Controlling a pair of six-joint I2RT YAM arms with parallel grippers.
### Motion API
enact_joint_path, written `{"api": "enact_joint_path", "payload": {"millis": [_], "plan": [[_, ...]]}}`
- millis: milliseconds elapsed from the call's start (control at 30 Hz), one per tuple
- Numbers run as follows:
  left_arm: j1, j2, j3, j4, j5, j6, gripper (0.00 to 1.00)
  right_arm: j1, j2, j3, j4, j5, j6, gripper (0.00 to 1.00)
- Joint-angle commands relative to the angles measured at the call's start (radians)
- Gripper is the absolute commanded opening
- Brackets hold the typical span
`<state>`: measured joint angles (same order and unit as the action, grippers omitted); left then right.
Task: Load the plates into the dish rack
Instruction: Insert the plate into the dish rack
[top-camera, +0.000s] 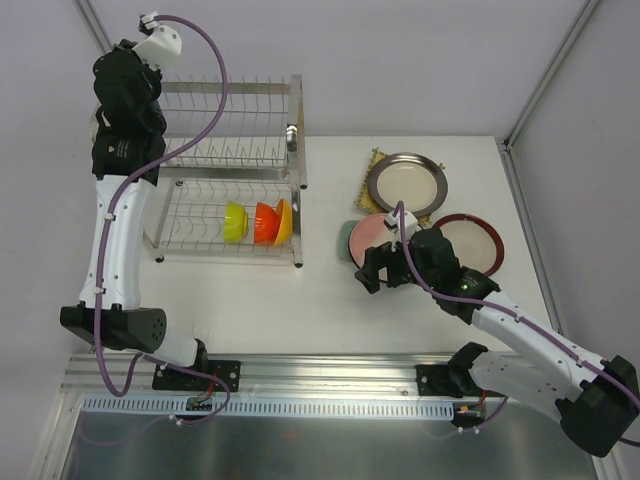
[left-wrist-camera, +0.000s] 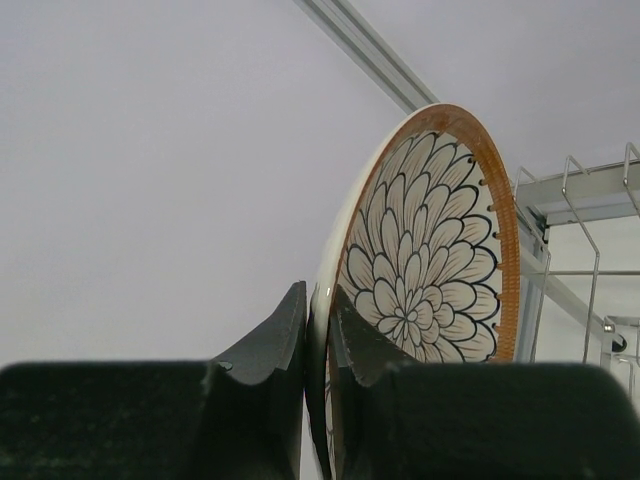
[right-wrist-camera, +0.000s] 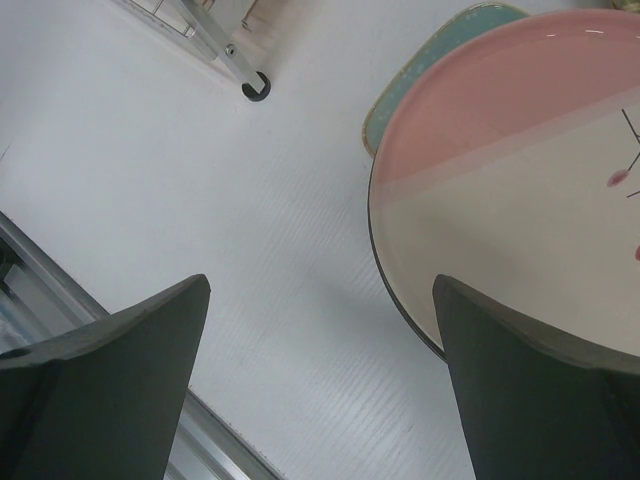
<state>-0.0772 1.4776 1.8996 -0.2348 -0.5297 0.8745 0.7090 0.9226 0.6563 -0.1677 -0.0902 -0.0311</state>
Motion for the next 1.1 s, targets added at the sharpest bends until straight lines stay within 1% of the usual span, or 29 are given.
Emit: {"api": "enact_joint_path", "payload": {"millis": [0,300,433,567,800,1067], "plan": [[-0.007,-0.057,-0.016,0.097,0.059,-0.039,0.05,0.006,-0.011,0.002,0.045,-0.002,-0.015,1.0],[0.005,-0.065,-0.03,0.057,0.06,-0.048,0.08,0.006,-0.011,0.002,0.045,0.0,-0.013,1.0],[0.014,-0.059,-0.034,0.043,0.039,-0.065,0.09,0.006,-0.011,0.002,0.045,-0.003,-0.013,1.0],[0.017,-0.057,-0.043,0.042,0.027,-0.074,0.17,0.006,-0.011,0.003,0.042,-0.003,-0.013,1.0],[0.025,-0.05,-0.039,0.035,0.005,-0.097,0.2,0.006,-0.011,0.005,0.039,-0.005,-0.016,1.0],[0.03,-0.05,-0.051,0.032,-0.024,-0.118,0.3,0.006,-0.01,0.006,0.039,-0.006,-0.015,1.0]]}}
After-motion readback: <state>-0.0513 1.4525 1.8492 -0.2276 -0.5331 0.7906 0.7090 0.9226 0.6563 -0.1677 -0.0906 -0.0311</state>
